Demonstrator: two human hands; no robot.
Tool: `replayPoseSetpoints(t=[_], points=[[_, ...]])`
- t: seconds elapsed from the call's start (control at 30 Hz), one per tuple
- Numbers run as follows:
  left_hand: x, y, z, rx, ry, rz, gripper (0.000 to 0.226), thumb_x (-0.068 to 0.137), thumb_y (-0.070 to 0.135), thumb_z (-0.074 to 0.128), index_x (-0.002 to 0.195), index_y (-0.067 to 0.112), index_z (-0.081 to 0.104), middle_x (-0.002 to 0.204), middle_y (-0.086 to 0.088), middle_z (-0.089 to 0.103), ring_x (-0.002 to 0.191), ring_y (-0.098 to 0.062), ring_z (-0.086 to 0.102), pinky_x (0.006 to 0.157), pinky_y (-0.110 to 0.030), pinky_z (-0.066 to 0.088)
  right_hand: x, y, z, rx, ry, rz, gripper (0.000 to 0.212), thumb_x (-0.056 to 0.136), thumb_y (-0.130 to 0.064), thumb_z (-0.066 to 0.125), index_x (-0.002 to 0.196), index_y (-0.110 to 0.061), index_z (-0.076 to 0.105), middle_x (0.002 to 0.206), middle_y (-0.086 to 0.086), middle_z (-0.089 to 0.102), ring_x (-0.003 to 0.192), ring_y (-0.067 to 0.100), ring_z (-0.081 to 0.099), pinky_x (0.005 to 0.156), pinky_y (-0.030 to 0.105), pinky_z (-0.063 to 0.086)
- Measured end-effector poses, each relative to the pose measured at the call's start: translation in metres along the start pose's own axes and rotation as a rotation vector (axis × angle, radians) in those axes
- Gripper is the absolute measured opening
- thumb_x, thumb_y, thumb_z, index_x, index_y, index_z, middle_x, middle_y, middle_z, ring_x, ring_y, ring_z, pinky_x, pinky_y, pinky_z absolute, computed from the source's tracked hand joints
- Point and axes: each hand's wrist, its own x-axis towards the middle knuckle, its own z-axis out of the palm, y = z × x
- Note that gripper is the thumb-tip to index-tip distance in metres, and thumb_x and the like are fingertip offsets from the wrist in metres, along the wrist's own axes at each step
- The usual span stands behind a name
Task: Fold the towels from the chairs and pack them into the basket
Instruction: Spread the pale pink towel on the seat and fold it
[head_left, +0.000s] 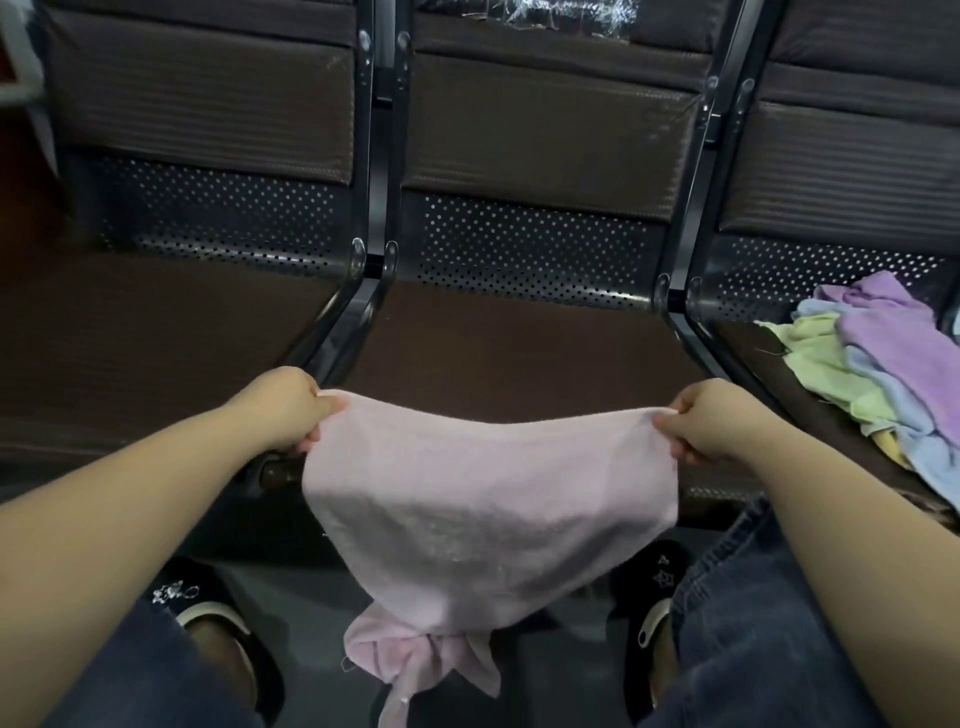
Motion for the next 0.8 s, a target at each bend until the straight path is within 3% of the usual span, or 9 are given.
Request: replayPoseSetpoints(t=[0.1,0.2,0.27,0.33,0.4,0.47,0.5,0.6,0.8], points=[[0.007,0.009,0.011,-0.493,0.009,-0.074,0.037,0.102,0.018,0.041,0.132,-0.005,0.044,0.091,-0.019,0.069,0.072,-0.026,0.064,0.065,-0.035,0.051,0.003,-0.006,0.006,0.548,-0.03,0.141,0.009,0.102,-0.014,0.04,0.103,-0.008,0.047,0.053,0.007,0.065,0.042,0.014,0.059,0.037,0.018,0.045],[0.014,0.014,0.021,-0.515,0.109,0.034,0.042,0.1,0.02,0.045,0.138,0.004,0.039,0.107,-0.011,0.067,0.095,-0.027,0.065,0.086,-0.045,0.052,0.011,-0.006,0.012,0.743,0.115,0.165,0.017,0.1,-0.01,0.04,0.116,-0.006,0.044,0.091,0.017,0.067,0.071,0.022,0.065,0.052,0.027,0.055],[0.008,0.019,0.028,-0.366,0.071,0.103,0.053,0.097,0.03,0.051,0.143,0.013,0.033,0.129,-0.007,0.057,0.11,-0.026,0.058,0.094,-0.039,0.047,0.011,-0.009,0.017,0.526,0.152,0.132,0.035,0.097,-0.018,0.049,0.129,-0.004,0.045,0.116,0.018,0.062,0.1,0.029,0.062,0.079,0.035,0.053],[0.0,0.022,0.043,-0.221,-0.104,0.125,0.084,0.094,0.043,0.053,0.153,0.018,-0.003,0.154,-0.007,0.028,0.12,-0.025,0.051,0.097,-0.034,0.041,-0.003,-0.02,0.023,0.293,-0.003,0.069,0.071,0.095,-0.033,0.054,0.15,-0.009,0.017,0.141,0.017,0.046,0.12,0.032,0.052,0.09,0.031,0.041],[-0.007,0.024,0.057,0.106,-0.188,0.163,0.093,0.092,0.057,0.044,0.15,0.018,-0.018,0.16,-0.01,0.005,0.136,-0.028,0.034,0.109,-0.036,0.032,-0.014,-0.031,0.033,0.15,-0.188,0.03,0.091,0.093,-0.047,0.052,0.152,-0.013,-0.009,0.155,0.014,0.025,0.133,0.032,0.04,0.1,0.032,0.035],[-0.01,0.023,0.067,0.404,-0.186,0.183,0.09,0.092,0.066,0.029,0.151,0.012,-0.014,0.159,-0.012,-0.014,0.148,-0.028,-0.004,0.12,-0.038,0.005,-0.017,-0.036,0.05,-0.065,-0.293,-0.008,0.093,0.091,-0.062,0.04,0.152,-0.014,-0.011,0.16,0.011,0.001,0.145,0.031,0.014,0.115,0.039,0.018],[-0.012,0.025,0.069,0.472,-0.192,0.167,0.09,0.092,0.068,0.024,0.151,0.01,-0.013,0.158,-0.012,-0.019,0.147,-0.027,-0.013,0.119,-0.037,-0.002,-0.016,-0.036,0.058,-0.156,-0.312,-0.012,0.093,0.09,-0.068,0.033,0.152,-0.014,-0.01,0.16,0.01,-0.008,0.147,0.03,0.0,0.118,0.043,0.008],[-0.011,0.028,0.072,0.504,-0.185,0.124,0.095,0.09,0.072,0.019,0.15,0.007,-0.014,0.157,-0.013,-0.022,0.146,-0.028,-0.017,0.119,-0.038,-0.006,-0.011,-0.04,0.071,-0.209,-0.31,0.041,0.093,0.087,-0.075,0.021,0.151,-0.017,-0.013,0.158,0.01,-0.021,0.146,0.03,-0.015,0.117,0.049,-0.006],[0.004,0.037,0.072,0.52,-0.185,0.11,0.096,0.089,0.073,0.017,0.15,0.005,-0.014,0.157,-0.014,-0.021,0.146,-0.027,-0.016,0.119,-0.038,-0.005,0.006,-0.041,0.066,-0.181,-0.306,0.062,0.093,0.086,-0.076,0.023,0.152,-0.021,-0.013,0.157,0.007,-0.022,0.145,0.029,-0.017,0.116,0.05,-0.008]])
